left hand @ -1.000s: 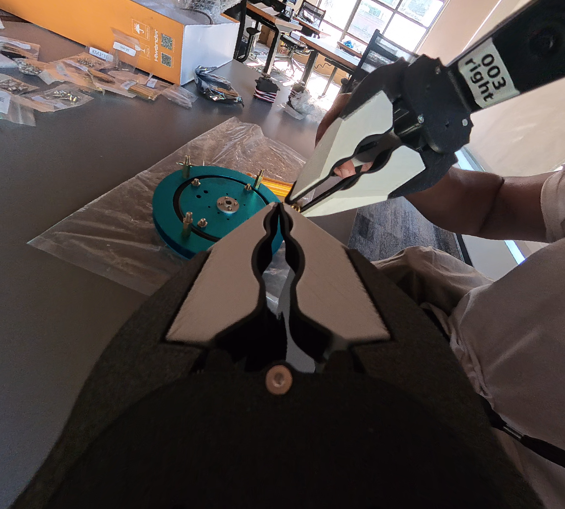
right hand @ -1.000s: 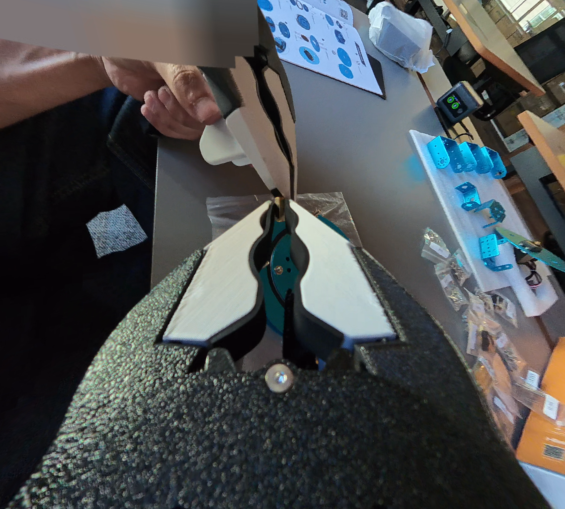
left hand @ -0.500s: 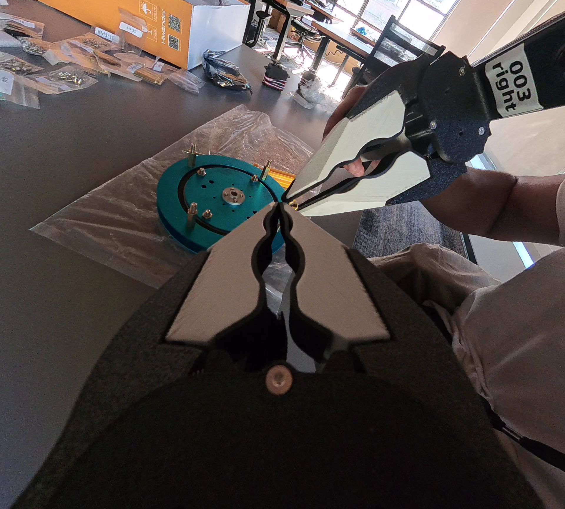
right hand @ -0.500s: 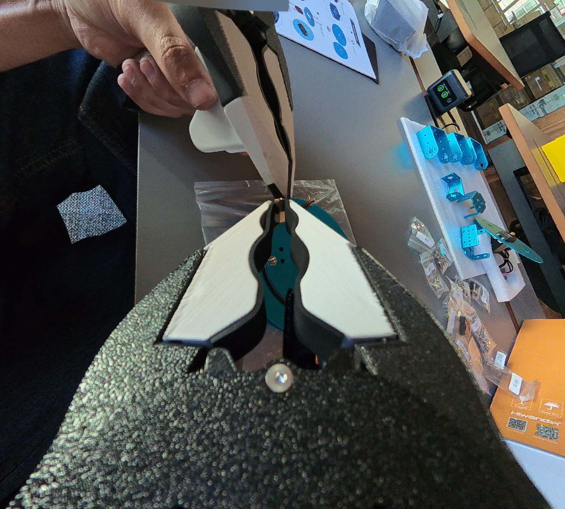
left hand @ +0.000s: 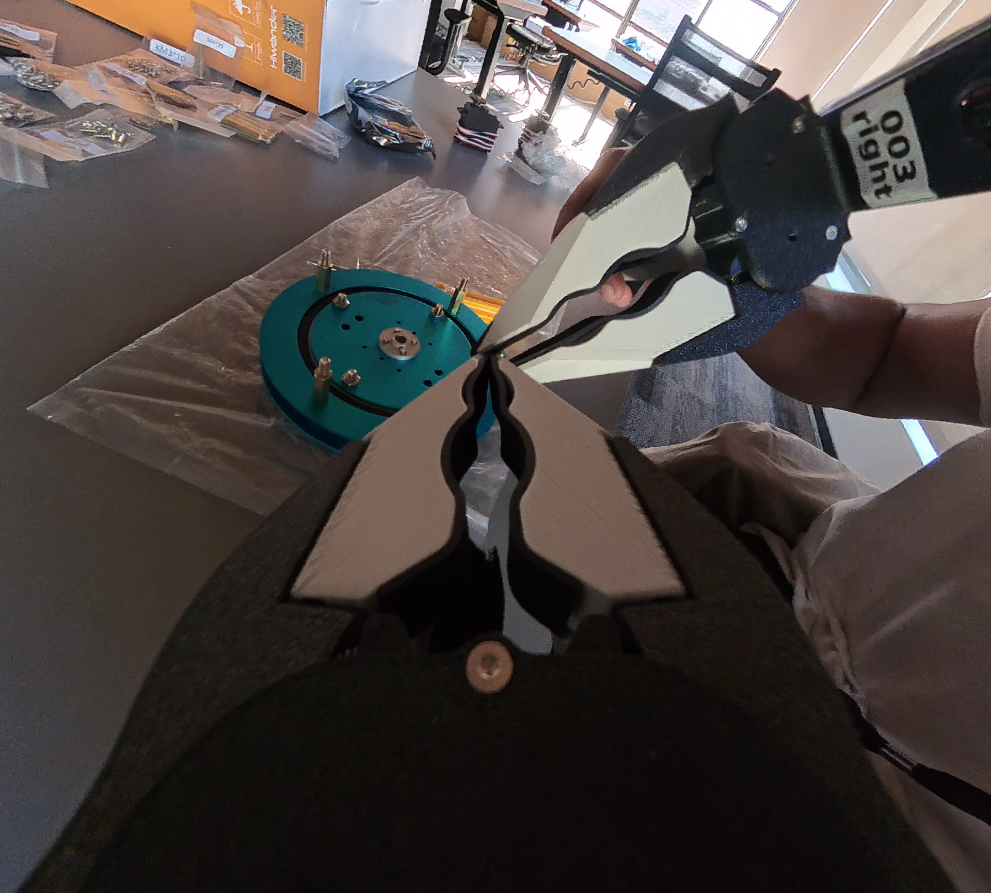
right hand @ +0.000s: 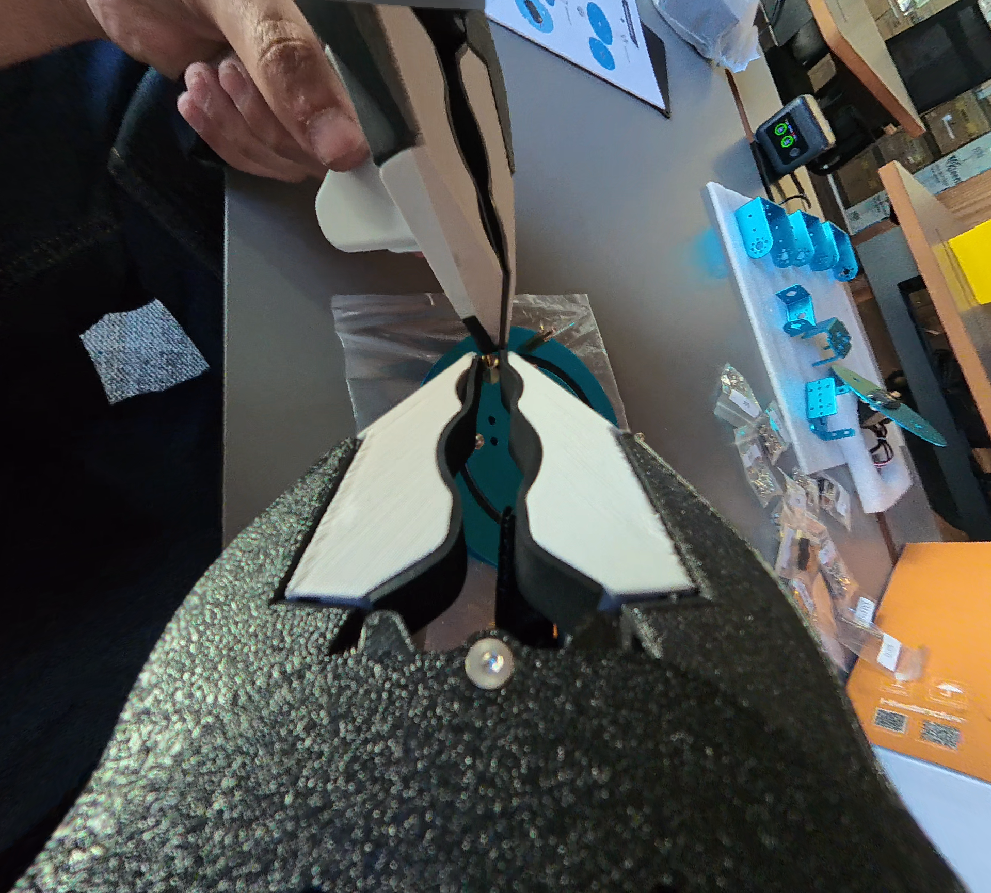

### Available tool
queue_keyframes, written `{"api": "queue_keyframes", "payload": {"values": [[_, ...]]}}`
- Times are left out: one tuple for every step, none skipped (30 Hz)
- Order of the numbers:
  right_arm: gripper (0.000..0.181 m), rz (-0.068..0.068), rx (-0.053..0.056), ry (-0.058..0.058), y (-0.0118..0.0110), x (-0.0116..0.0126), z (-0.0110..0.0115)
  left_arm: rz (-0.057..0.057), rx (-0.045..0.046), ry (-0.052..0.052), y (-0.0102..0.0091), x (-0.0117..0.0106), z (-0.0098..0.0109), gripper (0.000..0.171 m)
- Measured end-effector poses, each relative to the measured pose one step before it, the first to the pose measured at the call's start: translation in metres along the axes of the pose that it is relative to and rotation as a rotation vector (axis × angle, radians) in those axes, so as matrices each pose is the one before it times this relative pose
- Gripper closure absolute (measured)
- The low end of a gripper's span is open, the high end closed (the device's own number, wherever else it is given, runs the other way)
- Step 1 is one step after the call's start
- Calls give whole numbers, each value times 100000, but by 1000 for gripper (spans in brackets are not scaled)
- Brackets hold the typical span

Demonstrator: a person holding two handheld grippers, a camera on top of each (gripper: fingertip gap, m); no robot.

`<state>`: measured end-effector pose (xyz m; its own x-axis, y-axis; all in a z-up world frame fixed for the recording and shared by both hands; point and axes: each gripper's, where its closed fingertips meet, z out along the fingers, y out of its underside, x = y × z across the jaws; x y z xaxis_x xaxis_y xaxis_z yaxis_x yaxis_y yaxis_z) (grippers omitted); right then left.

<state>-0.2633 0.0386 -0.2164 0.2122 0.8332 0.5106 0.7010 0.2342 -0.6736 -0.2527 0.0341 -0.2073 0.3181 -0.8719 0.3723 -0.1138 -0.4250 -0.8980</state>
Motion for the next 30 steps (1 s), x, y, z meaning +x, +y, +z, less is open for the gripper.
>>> {"api": "queue_keyframes", "payload": {"values": [[176,-148,-237,310,47,-7,38,176,-247,-515,36,-48,34,171],[176,949,557,-244,-23,6,-3,-66,136,73,-11,-7,-14,171],[175,1758,1043,-706,-74,17,-40,-242,391,450,-55,40,-34,171],[176,2483,1370,-887,-94,36,-73,-180,658,510,-96,50,-39,171],[176,3163,1712,-785,-110,112,-76,164,801,739,-122,114,-48,171],[176,4631,1803,-648,-66,218,-106,734,1025,1020,-150,181,-117,171],[176,6974,585,-2519,159,111,-78,966,1901,-438,-325,-64,-242,171],[176,8859,-714,-4254,361,-51,-35,1106,2490,-1413,-440,-268,-356,171],[176,9474,-432,-4598,396,-63,-47,1656,2821,-1449,-495,-299,-443,171],[176,8508,-76,-4159,321,-62,-111,2137,2701,-1836,-467,-344,-457,171],[176,5693,2054,-2869,-16,-36,-189,2344,1756,-2690,-318,-454,-376,171],[176,2987,2404,-2070,-113,-49,-175,2219,1016,-2545,-199,-391,-252,171],[176,2012,586,-1054,55,49,-78,1200,1460,-1292,-242,-194,-137,171],[175,1335,-854,-136,234,144,41,-305,1607,-21,-226,-46,-35,171],[176,540,-1217,154,320,151,143,-1522,838,332,-88,-41,77,171],[176,545,-1037,-280,328,86,176,-1920,-29,198,45,-94,141,171],[176,950,-1052,-515,361,65,226,-1595,-267,286,64,-62,138,171],[176,1235,-1725,-687,443,14,208,-904,173,730,-1,56,68,171],[175,934,-587,-954,244,-87,143,-221,322,776,-36,117,14,171],[176,778,1031,-937,-44,-144,0,215,144,152,-14,49,-19,171],[175,282,-147,-18,47,-41,-28,164,183,-318,-36,-31,-18,171],[176,-667,-501,757,98,35,-47,-43,32,-272,5,-42,-6,171],[175,-1162,-408,499,99,-18,-31,-110,-133,-12,20,-15,21,171],[175,-946,55,74,19,-105,-12,-3,-182,7,24,4,19,171],[176,-847,40,758,12,24,-13,173,-115,-38,24,12,12,171],[176,-782,-78,662,5,51,-15,276,-124,60,22,42,12,171],[176,-591,-198,272,15,24,-22,254,-267,133,40,53,24,171],[176,-520,-245,218,12,4,-9,207,-399,-3,53,27,41,171],[176,-865,-121,391,5,-7,-8,198,-418,-346,62,-28,54,171],[176,-1566,-56,328,5,-70,-6,217,-370,-506,48,-43,43,171]]}}
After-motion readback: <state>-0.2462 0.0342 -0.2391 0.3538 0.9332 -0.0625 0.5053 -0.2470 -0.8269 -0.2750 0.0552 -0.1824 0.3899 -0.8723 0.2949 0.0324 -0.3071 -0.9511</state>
